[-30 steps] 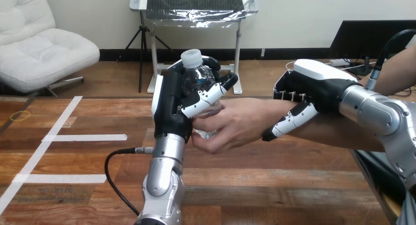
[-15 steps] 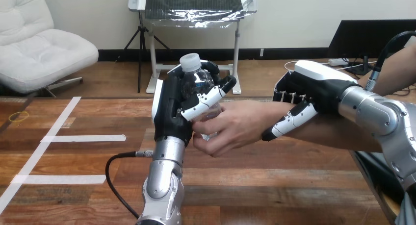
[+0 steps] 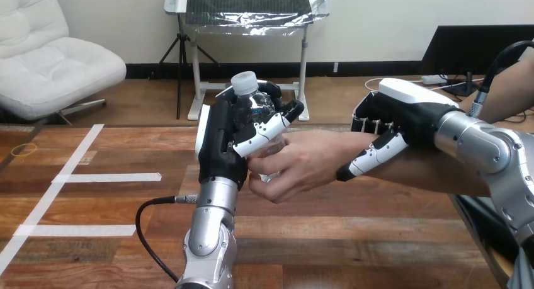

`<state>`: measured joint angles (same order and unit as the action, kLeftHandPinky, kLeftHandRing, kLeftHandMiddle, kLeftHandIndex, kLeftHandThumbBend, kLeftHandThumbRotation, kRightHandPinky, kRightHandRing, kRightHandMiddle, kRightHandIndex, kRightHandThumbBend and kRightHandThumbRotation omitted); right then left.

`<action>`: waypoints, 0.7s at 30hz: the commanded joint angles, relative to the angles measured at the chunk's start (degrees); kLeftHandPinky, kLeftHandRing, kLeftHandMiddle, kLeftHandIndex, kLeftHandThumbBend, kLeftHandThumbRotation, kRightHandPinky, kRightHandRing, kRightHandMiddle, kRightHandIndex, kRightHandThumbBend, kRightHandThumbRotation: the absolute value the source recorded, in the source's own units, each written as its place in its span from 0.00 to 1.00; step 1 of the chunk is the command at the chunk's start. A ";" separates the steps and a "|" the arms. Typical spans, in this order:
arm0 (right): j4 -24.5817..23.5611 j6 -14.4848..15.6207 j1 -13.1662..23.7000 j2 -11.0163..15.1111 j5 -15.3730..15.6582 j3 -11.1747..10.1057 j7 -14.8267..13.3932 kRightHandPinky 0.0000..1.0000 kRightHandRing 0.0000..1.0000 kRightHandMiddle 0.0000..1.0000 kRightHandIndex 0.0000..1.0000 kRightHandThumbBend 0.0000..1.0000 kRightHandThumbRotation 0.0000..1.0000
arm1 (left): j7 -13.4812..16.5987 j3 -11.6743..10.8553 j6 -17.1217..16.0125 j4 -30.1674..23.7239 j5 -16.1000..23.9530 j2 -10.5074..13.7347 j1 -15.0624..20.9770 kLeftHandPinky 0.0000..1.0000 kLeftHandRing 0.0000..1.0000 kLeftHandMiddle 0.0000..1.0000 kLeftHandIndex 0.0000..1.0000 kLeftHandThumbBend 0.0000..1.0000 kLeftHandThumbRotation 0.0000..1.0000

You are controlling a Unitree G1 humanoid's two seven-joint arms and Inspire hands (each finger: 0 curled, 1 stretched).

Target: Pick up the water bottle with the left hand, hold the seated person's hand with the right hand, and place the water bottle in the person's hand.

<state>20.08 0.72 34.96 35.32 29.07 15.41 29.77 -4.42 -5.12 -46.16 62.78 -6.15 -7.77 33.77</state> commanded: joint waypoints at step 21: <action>-3.95 0.97 -0.06 3.33 -1.93 -0.93 5.99 0.36 0.44 0.50 0.50 1.00 0.43 | -2.94 2.94 0.91 -3.63 3.29 -1.53 5.59 0.54 0.66 0.72 0.71 0.80 0.36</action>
<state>19.59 1.29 34.86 36.72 28.03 15.32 33.44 -6.77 -4.65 -44.54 62.28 -5.34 -7.61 33.92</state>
